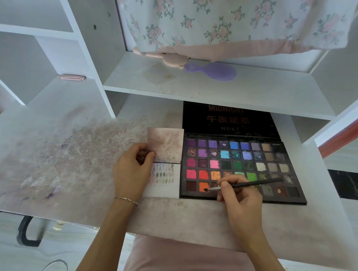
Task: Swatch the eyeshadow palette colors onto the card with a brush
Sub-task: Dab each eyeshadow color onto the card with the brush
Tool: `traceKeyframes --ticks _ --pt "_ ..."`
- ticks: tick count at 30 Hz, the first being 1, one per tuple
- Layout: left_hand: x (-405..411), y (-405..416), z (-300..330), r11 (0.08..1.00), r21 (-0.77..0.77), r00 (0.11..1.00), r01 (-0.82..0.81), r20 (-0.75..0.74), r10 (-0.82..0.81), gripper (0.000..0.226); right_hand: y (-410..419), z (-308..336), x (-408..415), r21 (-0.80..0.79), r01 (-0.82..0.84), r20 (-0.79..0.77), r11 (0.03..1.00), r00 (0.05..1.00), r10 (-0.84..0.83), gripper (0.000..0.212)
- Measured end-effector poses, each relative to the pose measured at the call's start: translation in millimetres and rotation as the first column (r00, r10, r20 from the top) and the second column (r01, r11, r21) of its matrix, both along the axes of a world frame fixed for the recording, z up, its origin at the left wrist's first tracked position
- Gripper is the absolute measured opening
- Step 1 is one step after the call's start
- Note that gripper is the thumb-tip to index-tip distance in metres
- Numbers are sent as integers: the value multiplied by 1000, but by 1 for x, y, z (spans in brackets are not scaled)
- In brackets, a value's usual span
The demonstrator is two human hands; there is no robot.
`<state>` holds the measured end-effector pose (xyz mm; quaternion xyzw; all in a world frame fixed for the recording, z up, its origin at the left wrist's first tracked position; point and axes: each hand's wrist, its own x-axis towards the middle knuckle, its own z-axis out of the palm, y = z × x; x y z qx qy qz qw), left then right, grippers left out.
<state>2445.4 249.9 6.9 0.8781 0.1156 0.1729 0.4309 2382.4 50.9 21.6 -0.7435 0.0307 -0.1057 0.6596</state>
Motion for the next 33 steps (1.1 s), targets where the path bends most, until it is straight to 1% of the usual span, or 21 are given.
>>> traceKeyframes --ticks 4,7,10,13,16,19,22,25,28,30,33 --pt "-1 1 0 1000 -3 1000 5 -3 -5 7 3 -1 -1 -27 -20 -17 999 1000 19 29" --pt "-2 3 0 1000 -5 1000 23 -8 -23 6 9 -1 -3 -121 -45 -11 992 999 44 16" --pt "-3 5 1 999 10 999 47 -1 -47 8 13 -2 -2 -222 -67 31 973 997 76 22" --pt "-3 7 2 997 1 997 75 3 -75 12 15 -1 0 -254 -82 51 964 994 98 20" --pt "-3 8 1 996 8 996 86 8 -86 14 15 0 1 -316 -102 30 943 993 117 20" --pt "-3 7 1 997 18 997 76 12 -77 13 14 -2 1 -326 -105 -10 939 994 107 28" --pt "-3 7 1 997 24 997 76 19 -76 14 15 -3 1 -395 -98 -29 914 995 95 27" --pt "-4 6 1 996 43 997 72 22 -73 14 14 -3 0 -407 -124 -64 905 992 107 22" --pt "-4 6 1 996 49 997 75 26 -76 15 15 -2 0 -384 -111 -69 917 993 92 25" --pt "-4 6 1 996 49 997 75 26 -76 15 15 -1 1 -404 -95 -60 910 995 77 25" --pt "-4 6 1 996 60 997 74 24 -75 15 15 -2 1 -418 -116 -85 901 992 88 23"
